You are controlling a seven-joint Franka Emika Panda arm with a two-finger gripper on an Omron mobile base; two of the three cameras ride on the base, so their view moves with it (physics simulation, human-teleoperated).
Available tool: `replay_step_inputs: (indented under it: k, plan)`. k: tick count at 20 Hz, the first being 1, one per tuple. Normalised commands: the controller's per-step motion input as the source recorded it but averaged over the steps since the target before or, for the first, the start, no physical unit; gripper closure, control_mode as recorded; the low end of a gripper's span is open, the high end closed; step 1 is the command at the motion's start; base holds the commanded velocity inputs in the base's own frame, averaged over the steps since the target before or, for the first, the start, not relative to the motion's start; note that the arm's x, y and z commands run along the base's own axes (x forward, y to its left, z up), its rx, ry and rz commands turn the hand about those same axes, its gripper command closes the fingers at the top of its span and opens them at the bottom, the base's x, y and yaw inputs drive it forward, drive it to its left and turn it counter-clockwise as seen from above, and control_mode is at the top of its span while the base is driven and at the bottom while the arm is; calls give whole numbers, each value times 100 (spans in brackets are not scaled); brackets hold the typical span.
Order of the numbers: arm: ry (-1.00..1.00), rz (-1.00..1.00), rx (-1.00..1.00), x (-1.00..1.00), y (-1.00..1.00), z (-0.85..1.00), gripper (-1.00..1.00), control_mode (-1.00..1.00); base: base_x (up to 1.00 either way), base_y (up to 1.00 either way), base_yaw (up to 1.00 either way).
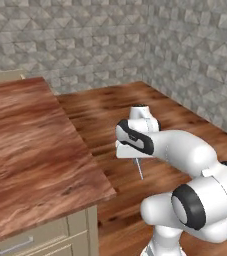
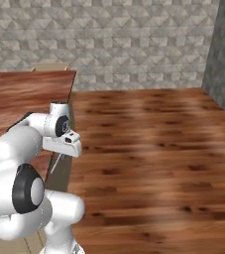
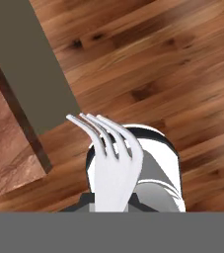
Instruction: Organize the utensils by type. Pick up the wooden spoons from the counter and place them in the open cabinet. Then pick up the metallic utensils from the counter and place them in the open drawer.
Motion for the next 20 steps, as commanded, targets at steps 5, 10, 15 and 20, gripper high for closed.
replay_step_inputs:
  k: [5,10,15,20]
  plan:
    - [0,0,0,0,0,0,100,100,56,-84,0]
    - [0,0,0,0,0,0,100,100,61,-83,0]
    - [0,0,0,0,0,0,100,100,74,-74,1]
    - [0,0,0,0,0,0,100,100,79,-66,5]
